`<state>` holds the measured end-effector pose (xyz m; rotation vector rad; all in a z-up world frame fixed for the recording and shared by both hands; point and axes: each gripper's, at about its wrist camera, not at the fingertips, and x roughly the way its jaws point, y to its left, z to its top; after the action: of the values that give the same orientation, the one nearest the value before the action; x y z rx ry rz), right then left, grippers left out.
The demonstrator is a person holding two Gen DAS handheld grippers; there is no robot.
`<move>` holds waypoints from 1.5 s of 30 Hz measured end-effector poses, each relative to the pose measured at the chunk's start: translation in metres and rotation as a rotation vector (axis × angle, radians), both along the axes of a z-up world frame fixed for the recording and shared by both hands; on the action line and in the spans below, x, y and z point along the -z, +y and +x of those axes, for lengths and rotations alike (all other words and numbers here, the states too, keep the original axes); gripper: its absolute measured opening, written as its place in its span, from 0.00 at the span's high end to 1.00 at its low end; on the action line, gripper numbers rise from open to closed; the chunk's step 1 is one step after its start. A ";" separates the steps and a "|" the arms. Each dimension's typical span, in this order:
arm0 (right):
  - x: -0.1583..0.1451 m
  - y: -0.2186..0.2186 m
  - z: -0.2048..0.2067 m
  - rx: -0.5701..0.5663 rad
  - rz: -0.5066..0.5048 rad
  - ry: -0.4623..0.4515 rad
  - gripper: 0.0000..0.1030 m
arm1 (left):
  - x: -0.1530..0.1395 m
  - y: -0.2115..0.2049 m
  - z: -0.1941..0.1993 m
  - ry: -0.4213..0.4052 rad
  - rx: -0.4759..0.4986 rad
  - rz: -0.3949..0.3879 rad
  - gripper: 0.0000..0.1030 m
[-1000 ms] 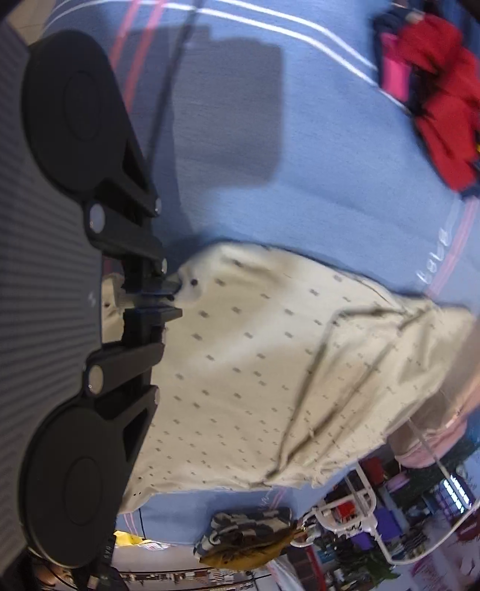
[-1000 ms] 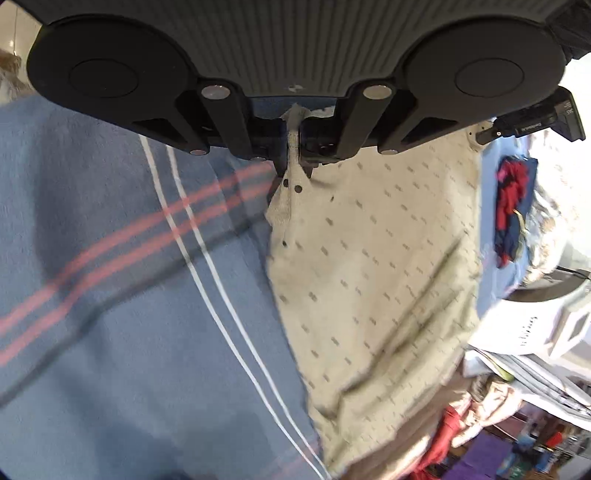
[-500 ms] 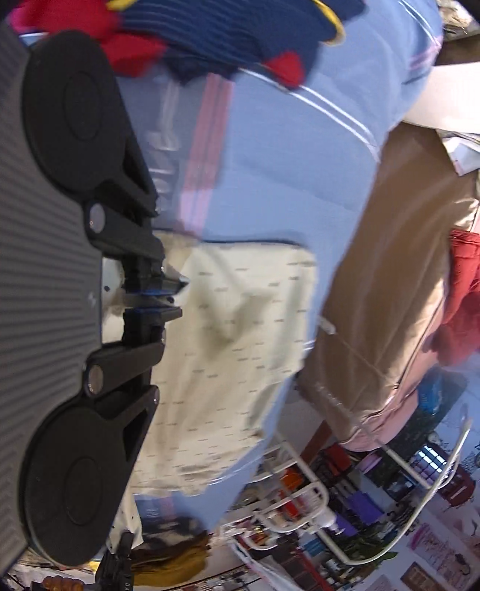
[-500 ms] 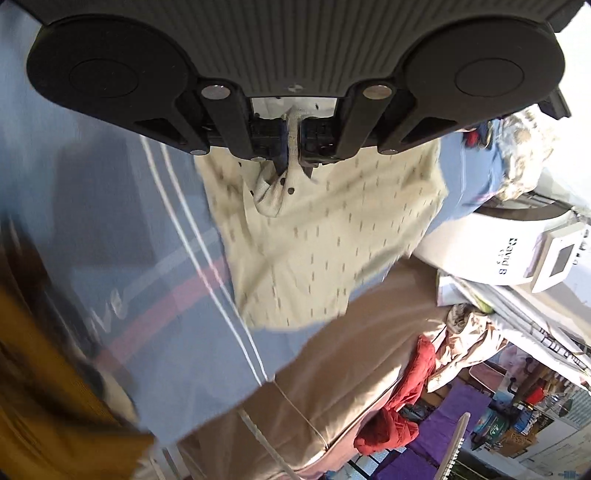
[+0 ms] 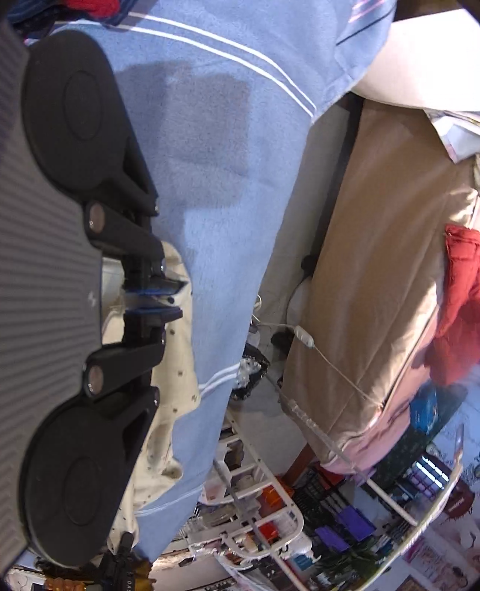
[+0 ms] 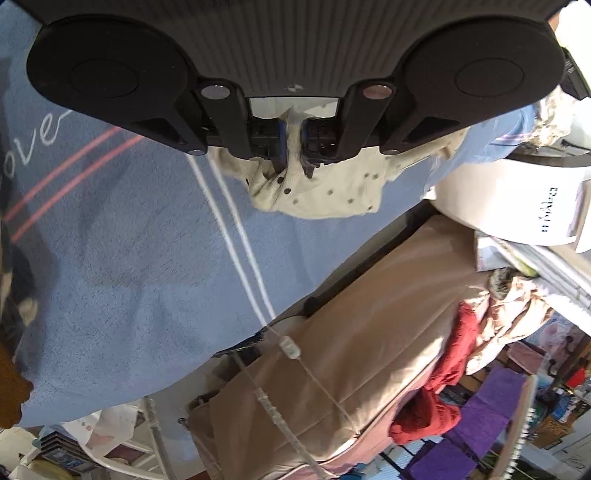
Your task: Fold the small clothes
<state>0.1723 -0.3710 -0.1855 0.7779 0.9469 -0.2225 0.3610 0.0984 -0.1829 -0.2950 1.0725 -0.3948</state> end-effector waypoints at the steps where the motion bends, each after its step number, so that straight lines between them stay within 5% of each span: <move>1: 0.000 -0.001 0.001 0.013 -0.021 0.002 0.67 | 0.005 0.000 0.004 0.008 -0.011 0.023 0.88; 3: -0.005 0.000 0.004 0.005 -0.082 -0.028 0.59 | 0.007 0.003 0.007 -0.009 -0.050 0.051 0.64; 4: -0.010 0.003 0.002 -0.009 -0.130 -0.047 0.56 | 0.005 0.010 0.006 -0.032 -0.076 0.042 0.41; 5: -0.015 0.007 0.000 -0.025 -0.169 -0.063 0.51 | 0.002 0.014 0.006 -0.052 -0.094 0.034 0.28; 8: -0.029 0.030 -0.007 -0.161 -0.289 -0.117 0.54 | -0.015 0.011 -0.002 -0.122 -0.061 0.081 0.30; 13: -0.039 0.088 -0.025 -0.484 -0.479 -0.232 0.57 | -0.034 -0.047 -0.053 -0.215 0.346 0.135 0.40; 18: 0.008 0.117 -0.002 -0.701 -0.456 -0.075 0.65 | 0.006 -0.113 -0.078 -0.177 0.573 0.284 0.46; 22: 0.033 0.125 0.021 -0.703 -0.476 0.009 0.65 | 0.026 -0.124 -0.065 -0.180 0.496 0.332 0.46; 32: 0.015 0.100 0.097 -0.487 -0.614 -0.043 0.67 | 0.011 -0.141 0.016 -0.355 0.353 0.527 0.36; 35: -0.007 0.097 0.089 -0.445 -0.588 -0.113 0.61 | -0.009 -0.124 0.029 -0.352 0.240 0.448 0.36; 38: -0.018 0.119 0.050 -0.602 -0.471 -0.214 0.61 | -0.028 -0.117 0.002 -0.376 0.306 0.337 0.36; 40: -0.010 0.140 0.028 -0.713 -0.420 -0.201 0.61 | -0.027 -0.116 -0.028 -0.363 0.391 0.282 0.36; 43: 0.020 0.156 0.019 -0.760 -0.380 -0.105 0.61 | 0.003 -0.133 -0.055 -0.294 0.485 0.310 0.36; 45: 0.036 0.158 0.025 -0.729 -0.448 -0.057 0.61 | 0.023 -0.142 -0.056 -0.265 0.489 0.348 0.36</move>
<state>0.1976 -0.2134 -0.2214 0.0025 1.0193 0.2223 0.3046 -0.0440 -0.2060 0.3304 0.9240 -0.6522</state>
